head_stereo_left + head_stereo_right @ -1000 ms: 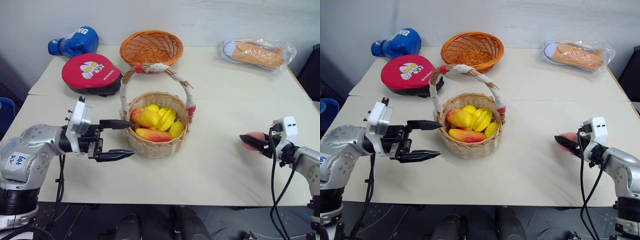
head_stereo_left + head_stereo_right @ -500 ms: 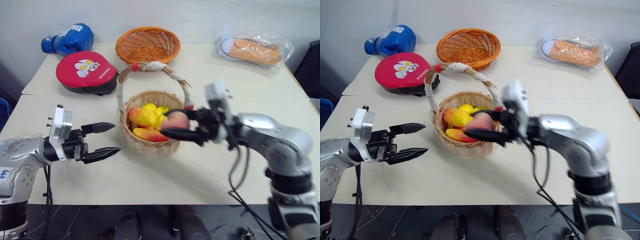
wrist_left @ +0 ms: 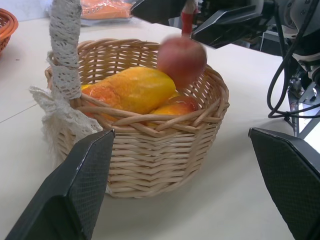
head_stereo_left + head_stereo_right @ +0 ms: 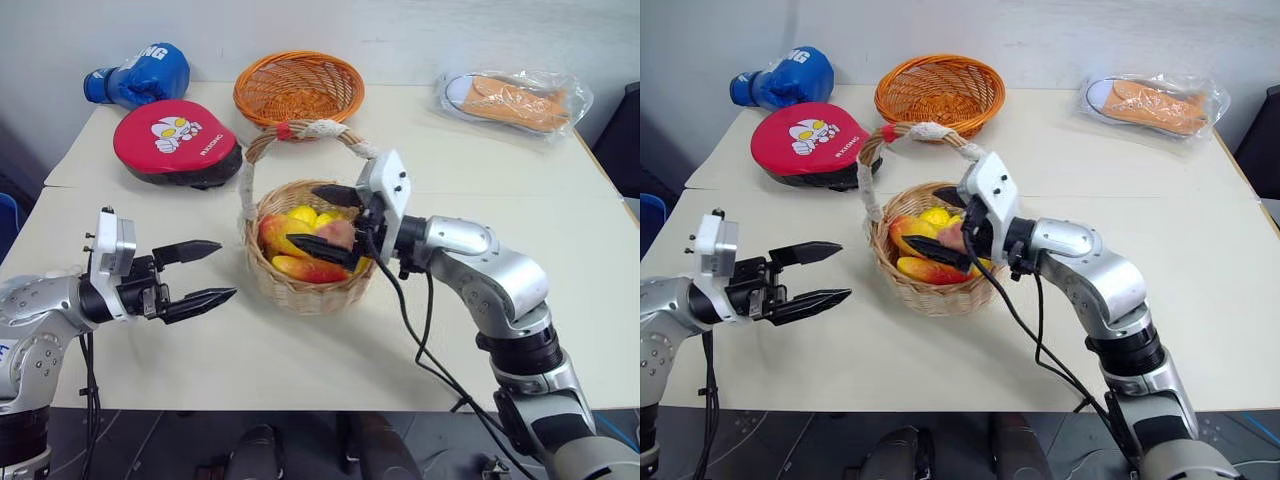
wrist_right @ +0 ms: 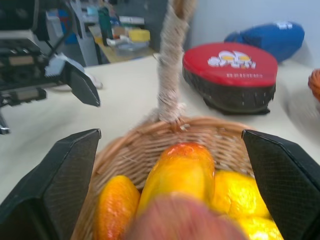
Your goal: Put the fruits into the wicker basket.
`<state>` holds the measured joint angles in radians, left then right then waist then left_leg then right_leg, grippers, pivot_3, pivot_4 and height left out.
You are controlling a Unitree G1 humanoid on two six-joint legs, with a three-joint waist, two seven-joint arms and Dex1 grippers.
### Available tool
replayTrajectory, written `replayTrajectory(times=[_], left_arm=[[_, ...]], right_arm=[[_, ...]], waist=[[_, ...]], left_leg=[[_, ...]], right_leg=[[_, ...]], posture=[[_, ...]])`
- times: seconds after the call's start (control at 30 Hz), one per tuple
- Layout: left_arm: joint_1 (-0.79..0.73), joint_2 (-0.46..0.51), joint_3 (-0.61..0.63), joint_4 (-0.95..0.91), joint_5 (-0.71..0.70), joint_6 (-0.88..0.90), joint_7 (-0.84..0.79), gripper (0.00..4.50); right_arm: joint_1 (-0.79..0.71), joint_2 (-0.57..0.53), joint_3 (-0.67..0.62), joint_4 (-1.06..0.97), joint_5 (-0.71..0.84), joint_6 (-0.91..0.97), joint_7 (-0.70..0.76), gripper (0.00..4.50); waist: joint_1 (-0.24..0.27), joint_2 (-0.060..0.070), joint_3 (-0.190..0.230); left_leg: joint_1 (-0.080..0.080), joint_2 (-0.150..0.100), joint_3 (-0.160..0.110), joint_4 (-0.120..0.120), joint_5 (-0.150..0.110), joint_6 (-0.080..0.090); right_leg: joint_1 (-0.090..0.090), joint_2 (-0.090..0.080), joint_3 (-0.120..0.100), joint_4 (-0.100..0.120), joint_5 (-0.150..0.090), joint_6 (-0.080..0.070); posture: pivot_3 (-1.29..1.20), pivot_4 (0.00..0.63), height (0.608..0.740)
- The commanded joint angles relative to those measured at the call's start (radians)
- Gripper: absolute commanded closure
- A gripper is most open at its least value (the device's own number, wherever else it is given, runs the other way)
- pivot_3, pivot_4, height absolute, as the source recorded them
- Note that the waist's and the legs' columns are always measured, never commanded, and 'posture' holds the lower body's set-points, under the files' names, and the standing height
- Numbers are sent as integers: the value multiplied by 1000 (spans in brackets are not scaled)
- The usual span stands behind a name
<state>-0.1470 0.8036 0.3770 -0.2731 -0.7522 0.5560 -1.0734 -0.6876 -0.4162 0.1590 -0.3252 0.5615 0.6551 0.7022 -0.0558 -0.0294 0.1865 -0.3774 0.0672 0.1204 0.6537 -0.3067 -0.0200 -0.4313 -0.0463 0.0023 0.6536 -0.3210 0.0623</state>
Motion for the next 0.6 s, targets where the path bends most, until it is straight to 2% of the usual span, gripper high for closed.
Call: replayTrajectory(times=[0.03,0.17,0.3,0.43,0.5,0.6], left_arm=[[1,13,37,-36,-33,-2,4,0],[12,16,46,-37,-32,-6,4,0],[21,35,86,-38,-60,25,5,0],[44,56,96,-39,-61,26,-6,0],[40,51,105,-48,-85,41,13,0],[54,49,106,-60,-86,39,20,0]], right_arm=[[56,-55,-98,-109,111,-14,104,27],[175,-176,-170,-194,200,19,206,27],[269,-268,-324,-236,401,130,193,27],[373,-336,-391,-267,477,157,218,27],[447,-353,-436,-255,460,144,207,27],[512,-411,-466,-175,310,38,251,27]], waist=[[1,0,0],[5,0,0],[2,0,0],[-1,-1,0],[3,-1,0],[5,-1,0]], left_leg=[[0,0,0,-1,0,0],[0,0,-1,0,-1,3],[2,0,0,0,-2,5],[6,0,0,-3,-2,4],[7,0,-1,-4,-1,3],[7,-1,-1,-3,-1,3]], right_leg=[[0,0,0,0,0,0],[1,0,0,-1,0,0],[3,0,0,-1,0,0],[5,0,1,0,0,0],[5,1,1,0,0,-1],[5,0,2,0,0,0]], posture=[[0,150,740],[0,150,740],[0,150,740],[0,150,740],[0,150,740],[0,150,740]])
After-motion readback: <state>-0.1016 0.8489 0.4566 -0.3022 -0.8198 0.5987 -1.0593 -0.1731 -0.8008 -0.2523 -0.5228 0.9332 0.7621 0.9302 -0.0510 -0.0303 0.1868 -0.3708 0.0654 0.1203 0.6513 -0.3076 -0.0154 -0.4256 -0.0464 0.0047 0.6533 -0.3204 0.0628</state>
